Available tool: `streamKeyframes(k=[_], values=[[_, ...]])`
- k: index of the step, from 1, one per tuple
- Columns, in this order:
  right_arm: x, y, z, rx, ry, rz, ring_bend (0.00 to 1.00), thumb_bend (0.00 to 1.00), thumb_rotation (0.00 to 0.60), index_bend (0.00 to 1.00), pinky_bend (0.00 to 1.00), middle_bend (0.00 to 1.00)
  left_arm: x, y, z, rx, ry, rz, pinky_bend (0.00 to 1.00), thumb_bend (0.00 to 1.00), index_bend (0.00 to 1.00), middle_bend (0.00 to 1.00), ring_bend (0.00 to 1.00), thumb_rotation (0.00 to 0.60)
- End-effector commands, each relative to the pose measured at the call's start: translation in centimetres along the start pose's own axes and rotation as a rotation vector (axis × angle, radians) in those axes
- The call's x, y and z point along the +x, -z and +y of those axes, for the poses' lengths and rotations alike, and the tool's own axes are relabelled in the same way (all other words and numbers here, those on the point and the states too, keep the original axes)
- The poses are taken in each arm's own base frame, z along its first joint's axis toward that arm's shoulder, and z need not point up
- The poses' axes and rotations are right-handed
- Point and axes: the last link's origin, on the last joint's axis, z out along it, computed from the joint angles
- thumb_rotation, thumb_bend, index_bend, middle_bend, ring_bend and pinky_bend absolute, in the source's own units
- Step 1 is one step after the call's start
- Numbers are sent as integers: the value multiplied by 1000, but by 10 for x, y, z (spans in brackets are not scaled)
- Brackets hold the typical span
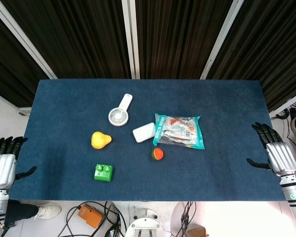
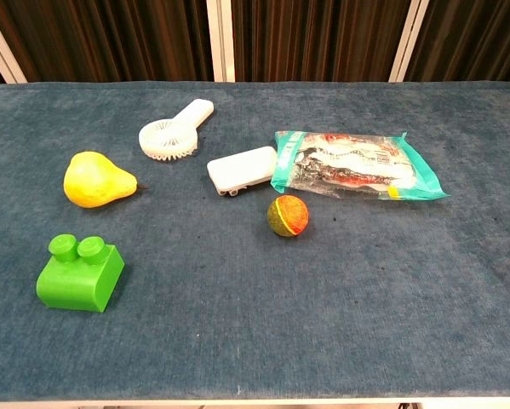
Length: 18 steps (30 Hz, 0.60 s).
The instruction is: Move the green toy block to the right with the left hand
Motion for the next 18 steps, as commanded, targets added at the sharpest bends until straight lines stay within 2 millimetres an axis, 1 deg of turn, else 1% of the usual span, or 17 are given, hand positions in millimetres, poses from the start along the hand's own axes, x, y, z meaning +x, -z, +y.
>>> streamKeyframes(k=[1,4,8,10,11,13,14,15,18], values=[[0,-1,-2,2,5,-5,0,279,600,91,152,88,-2,2,1,-10,-5,-17,78,0,175,152,101,600],[6,1,-1,-5,15,14,0,279,600,91,152,89,-4,1,12,-73,-21,-20,78,0,175,152,110,600],[13,5,0,-9,24,45,0,279,600,91,152,89,-3,-3,41,-218,-36,-18,83,0,175,152,112,600],[16,9,0,-14,27,61,0,279,600,92,152,89,-4,-4,63,-333,-50,-19,109,0,175,154,115,600],[17,11,1,-18,28,66,0,279,600,92,152,89,-4,-4,71,-372,-55,-22,123,0,175,159,120,600],[17,14,4,-29,28,72,0,279,600,91,152,89,-9,-3,95,-498,-74,-47,139,0,175,170,133,600],[17,15,4,-33,28,73,0,279,600,91,152,89,-12,-3,102,-533,-81,-58,139,0,175,173,137,600],[17,17,5,-38,28,71,0,279,600,91,152,89,-16,-2,112,-588,-99,-80,139,0,175,173,139,600],[15,20,8,-51,28,63,0,279,600,91,152,89,-30,0,134,-694,-153,-144,139,0,175,173,139,600]])
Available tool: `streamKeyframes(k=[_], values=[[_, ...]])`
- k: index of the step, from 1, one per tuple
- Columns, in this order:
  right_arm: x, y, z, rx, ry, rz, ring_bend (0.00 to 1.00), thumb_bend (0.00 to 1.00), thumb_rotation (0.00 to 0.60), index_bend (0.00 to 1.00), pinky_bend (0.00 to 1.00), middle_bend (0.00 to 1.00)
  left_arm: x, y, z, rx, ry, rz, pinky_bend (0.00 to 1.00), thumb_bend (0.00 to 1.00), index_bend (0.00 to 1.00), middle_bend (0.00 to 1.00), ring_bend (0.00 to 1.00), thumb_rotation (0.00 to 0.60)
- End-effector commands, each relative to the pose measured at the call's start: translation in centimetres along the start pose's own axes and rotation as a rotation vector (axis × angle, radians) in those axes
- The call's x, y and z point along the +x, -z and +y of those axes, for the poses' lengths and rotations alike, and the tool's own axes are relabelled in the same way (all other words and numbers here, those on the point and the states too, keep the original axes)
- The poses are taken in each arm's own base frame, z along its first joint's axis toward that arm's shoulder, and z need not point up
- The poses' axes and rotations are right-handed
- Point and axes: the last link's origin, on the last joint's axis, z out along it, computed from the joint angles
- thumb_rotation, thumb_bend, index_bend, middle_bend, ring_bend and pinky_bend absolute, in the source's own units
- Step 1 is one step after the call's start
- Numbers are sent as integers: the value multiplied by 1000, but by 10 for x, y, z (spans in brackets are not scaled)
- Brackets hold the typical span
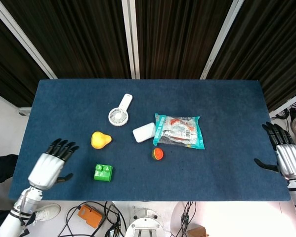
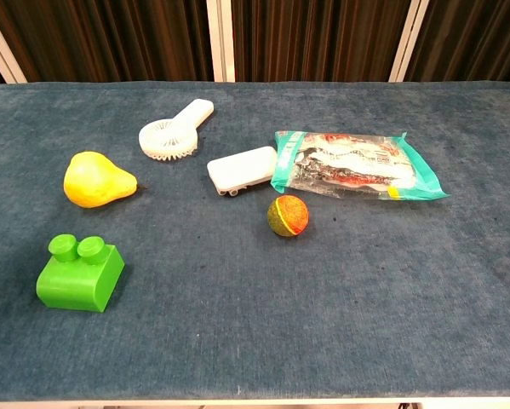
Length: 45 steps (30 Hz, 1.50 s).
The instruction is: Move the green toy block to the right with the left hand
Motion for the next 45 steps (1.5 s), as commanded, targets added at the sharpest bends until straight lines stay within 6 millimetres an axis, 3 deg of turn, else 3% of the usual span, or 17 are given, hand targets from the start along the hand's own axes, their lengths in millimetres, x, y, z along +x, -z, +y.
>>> streamKeyframes(k=[1,9,22,24,28,31,37,45], values=[[-1,2,2,-9,-2,-4,0,279,600,91,152,89,-16,-19,39,-190,-50,-95,139,0,175,173,140,600],[-4,6,8,-25,-8,-5,0,279,600,91,152,89,-45,-45,55,-214,-54,-211,155,0,175,173,139,600],[-6,5,12,-41,-13,-15,0,279,600,91,152,88,-73,-60,61,-167,-24,-264,202,4,186,177,177,600],[-6,6,13,-43,-12,-14,0,279,600,91,152,88,-76,-63,60,-158,-36,-259,261,31,256,236,256,600],[-5,7,14,-52,-14,-9,0,279,600,92,152,89,-77,-67,67,-165,14,-225,477,131,435,520,522,600],[-5,8,15,-55,-16,-9,0,279,600,92,152,89,-71,-70,71,-198,15,-178,521,177,469,568,561,600],[-7,8,16,-49,-22,-10,0,279,600,92,152,89,-54,-87,97,-301,29,-132,521,175,469,567,560,600],[-5,13,20,-62,-19,2,0,279,600,92,152,89,-41,-128,163,-510,-66,-119,521,168,469,565,543,600]])
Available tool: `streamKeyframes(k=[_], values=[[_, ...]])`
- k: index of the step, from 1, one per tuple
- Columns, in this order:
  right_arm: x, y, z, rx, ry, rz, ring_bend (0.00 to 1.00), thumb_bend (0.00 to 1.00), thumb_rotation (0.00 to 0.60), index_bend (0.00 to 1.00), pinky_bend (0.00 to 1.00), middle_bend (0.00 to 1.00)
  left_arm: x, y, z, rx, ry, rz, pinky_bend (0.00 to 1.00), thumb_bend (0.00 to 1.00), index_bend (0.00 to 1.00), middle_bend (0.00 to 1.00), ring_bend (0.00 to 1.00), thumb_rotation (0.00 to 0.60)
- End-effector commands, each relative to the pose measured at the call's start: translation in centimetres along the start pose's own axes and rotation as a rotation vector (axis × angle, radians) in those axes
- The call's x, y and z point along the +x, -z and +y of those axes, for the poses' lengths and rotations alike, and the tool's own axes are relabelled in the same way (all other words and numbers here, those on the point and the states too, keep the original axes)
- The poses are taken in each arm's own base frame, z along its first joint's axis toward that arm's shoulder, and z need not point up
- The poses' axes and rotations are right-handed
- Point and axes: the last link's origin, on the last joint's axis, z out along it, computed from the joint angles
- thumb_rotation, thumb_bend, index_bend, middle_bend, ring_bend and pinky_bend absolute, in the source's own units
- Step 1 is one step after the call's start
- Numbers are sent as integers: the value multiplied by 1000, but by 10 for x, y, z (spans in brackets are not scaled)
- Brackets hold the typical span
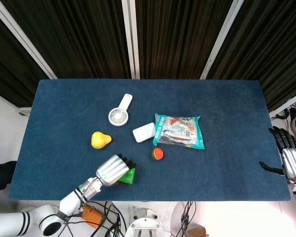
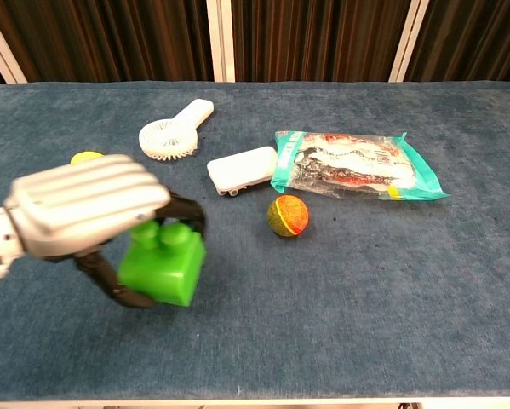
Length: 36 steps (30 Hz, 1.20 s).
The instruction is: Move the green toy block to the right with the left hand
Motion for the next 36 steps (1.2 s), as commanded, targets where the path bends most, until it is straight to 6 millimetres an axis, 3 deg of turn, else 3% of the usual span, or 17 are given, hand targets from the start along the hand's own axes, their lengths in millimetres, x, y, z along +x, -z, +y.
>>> streamKeyframes(k=[1,8,13,16,18,22,25,29,32,36], values=[[2,3,2,-8,3,6,0,279,600,92,152,89,12,-34,26,-100,-57,7,521,168,469,564,540,600],[3,10,11,-43,-1,11,0,279,600,92,152,88,20,-79,63,-214,-113,-7,521,154,469,562,528,600],[2,12,15,-57,-6,9,0,280,600,92,152,89,14,-94,71,-217,-150,-33,520,101,435,512,476,600],[1,13,17,-64,-9,9,0,279,600,92,152,89,10,-99,74,-205,-160,-51,476,56,367,435,392,600],[0,12,18,-65,-11,8,0,279,600,92,152,89,8,-101,76,-202,-176,-54,426,40,281,349,286,600],[-1,11,16,-56,-12,-2,0,279,600,92,152,89,8,-101,74,-185,-221,-60,255,9,66,108,53,600],[-1,10,16,-53,-11,0,0,279,600,92,152,89,17,-93,71,-156,-211,-37,181,0,0,14,0,600],[0,10,15,-50,-13,2,0,280,600,92,152,89,39,-68,52,-58,-201,29,157,0,0,0,0,600],[1,10,15,-49,-11,1,0,279,600,92,152,89,56,-31,16,109,-138,95,137,0,0,0,0,600],[3,8,13,-42,-7,4,0,279,600,92,152,89,62,18,-29,293,-66,131,128,0,0,0,0,600]])
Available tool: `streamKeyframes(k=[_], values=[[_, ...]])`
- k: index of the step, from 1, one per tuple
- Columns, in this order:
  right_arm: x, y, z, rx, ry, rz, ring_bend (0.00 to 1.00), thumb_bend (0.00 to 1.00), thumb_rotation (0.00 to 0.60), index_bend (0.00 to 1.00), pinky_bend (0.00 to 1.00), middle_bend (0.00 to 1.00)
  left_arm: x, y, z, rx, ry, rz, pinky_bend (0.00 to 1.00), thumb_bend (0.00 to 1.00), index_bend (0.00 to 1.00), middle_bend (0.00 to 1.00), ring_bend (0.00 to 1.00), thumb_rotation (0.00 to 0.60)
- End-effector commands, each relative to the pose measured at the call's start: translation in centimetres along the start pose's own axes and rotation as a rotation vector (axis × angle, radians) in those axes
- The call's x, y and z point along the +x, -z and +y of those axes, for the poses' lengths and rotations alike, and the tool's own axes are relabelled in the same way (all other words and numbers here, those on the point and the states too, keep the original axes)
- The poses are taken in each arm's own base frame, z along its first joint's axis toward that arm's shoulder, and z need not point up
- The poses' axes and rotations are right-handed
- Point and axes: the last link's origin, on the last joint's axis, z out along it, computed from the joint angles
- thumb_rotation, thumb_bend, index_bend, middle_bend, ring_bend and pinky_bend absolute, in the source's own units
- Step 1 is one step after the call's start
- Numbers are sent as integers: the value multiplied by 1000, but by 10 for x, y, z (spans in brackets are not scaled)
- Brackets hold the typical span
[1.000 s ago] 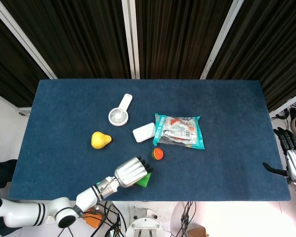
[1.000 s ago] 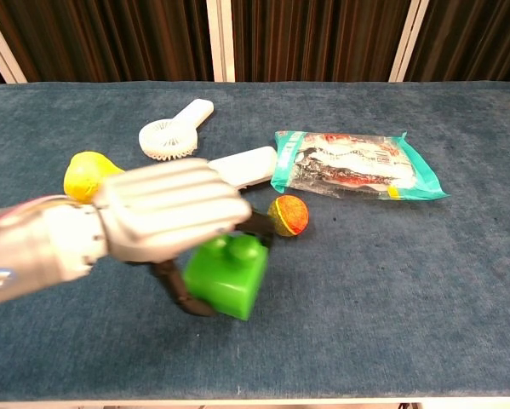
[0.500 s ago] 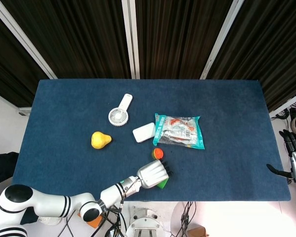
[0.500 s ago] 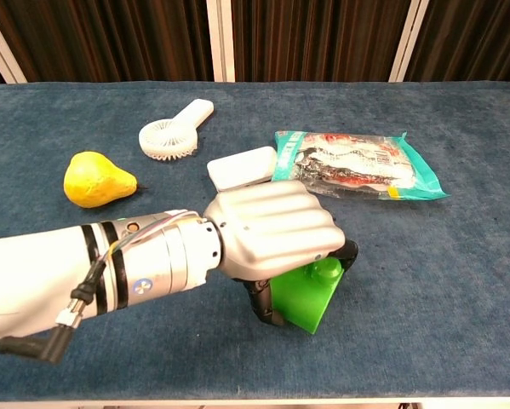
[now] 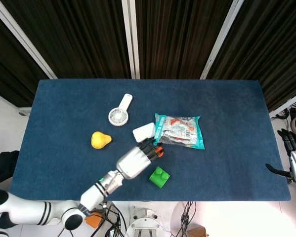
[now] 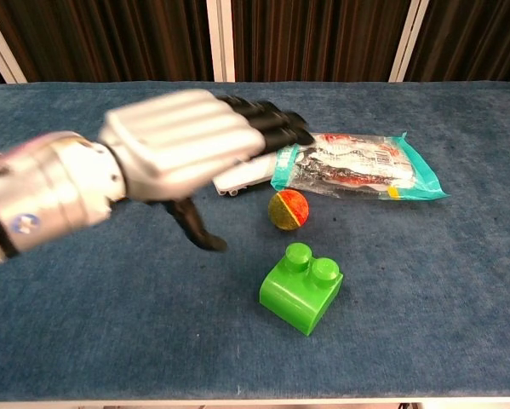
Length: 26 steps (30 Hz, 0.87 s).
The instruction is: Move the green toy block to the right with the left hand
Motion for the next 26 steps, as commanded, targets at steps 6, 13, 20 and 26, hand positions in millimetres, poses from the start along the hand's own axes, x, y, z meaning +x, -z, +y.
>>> streamKeyframes(k=[6,13,20,26], values=[[-4,-9,-9,29,-3,-12,0,279,600,92,152,89,-10,118,-127,481,177,-6,124,0,0,3,0,600],[-4,-18,-18,58,1,-17,0,279,600,92,152,89,-36,204,-195,781,224,-14,101,0,0,28,4,600],[-4,-20,-29,83,3,-21,0,279,600,92,152,89,-37,265,-177,794,241,-11,84,0,0,28,4,600],[-4,-21,-37,94,8,-25,0,279,600,91,152,89,-33,288,-160,791,253,15,82,0,0,28,3,600]])
